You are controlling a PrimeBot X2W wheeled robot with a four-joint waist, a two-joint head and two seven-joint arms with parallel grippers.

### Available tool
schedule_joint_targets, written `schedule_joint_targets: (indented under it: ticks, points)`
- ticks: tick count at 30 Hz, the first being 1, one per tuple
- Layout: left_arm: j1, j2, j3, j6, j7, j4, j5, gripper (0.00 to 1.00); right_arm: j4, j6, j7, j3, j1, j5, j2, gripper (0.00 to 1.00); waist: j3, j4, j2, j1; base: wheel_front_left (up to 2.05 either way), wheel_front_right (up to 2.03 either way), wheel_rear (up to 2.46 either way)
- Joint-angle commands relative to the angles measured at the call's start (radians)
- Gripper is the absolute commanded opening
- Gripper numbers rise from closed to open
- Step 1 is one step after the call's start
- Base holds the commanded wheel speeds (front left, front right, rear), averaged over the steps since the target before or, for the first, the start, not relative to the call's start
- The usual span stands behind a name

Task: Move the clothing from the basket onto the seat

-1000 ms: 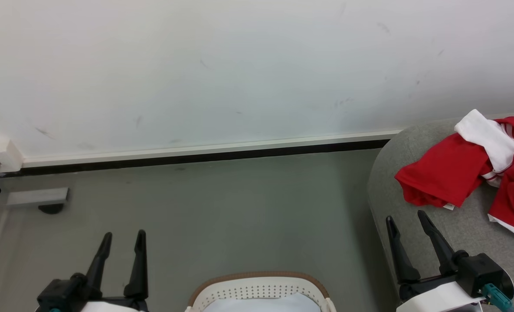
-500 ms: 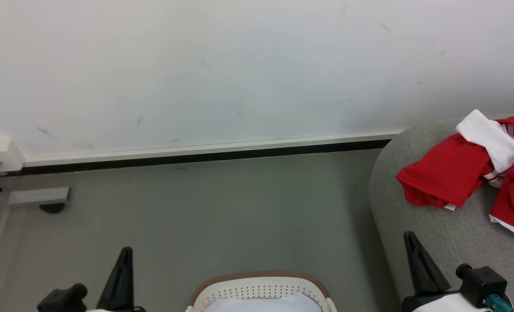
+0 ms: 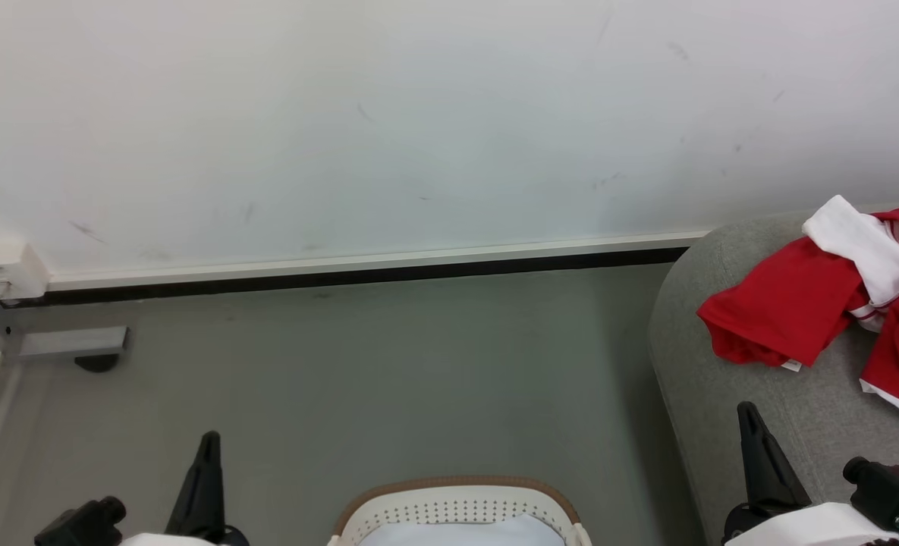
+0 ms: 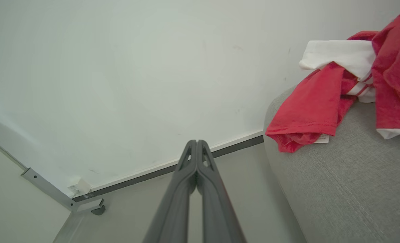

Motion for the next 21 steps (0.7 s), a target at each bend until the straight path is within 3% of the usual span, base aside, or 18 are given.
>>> schedule_joint_targets:
  ticks: [1, 21]
  points:
    - [-0.025, 0.003, 0.009, 0.003, 0.006, -0.018, -0.035, 0.00, -0.019, 0.000, 0.005, -0.008, -0.017, 0.037, -0.010, 0.00, 0.000, 0.001, 0.0000, 0.0000, 0.00, 0.00, 0.00]
    - [-0.042, -0.002, 0.028, 0.017, 0.081, -0.025, -0.315, 0.00, -0.031, -0.001, 0.063, -0.045, -0.015, 0.331, -0.024, 0.00, -0.005, 0.012, 0.0000, 0.0000, 0.00, 0.00, 0.00]
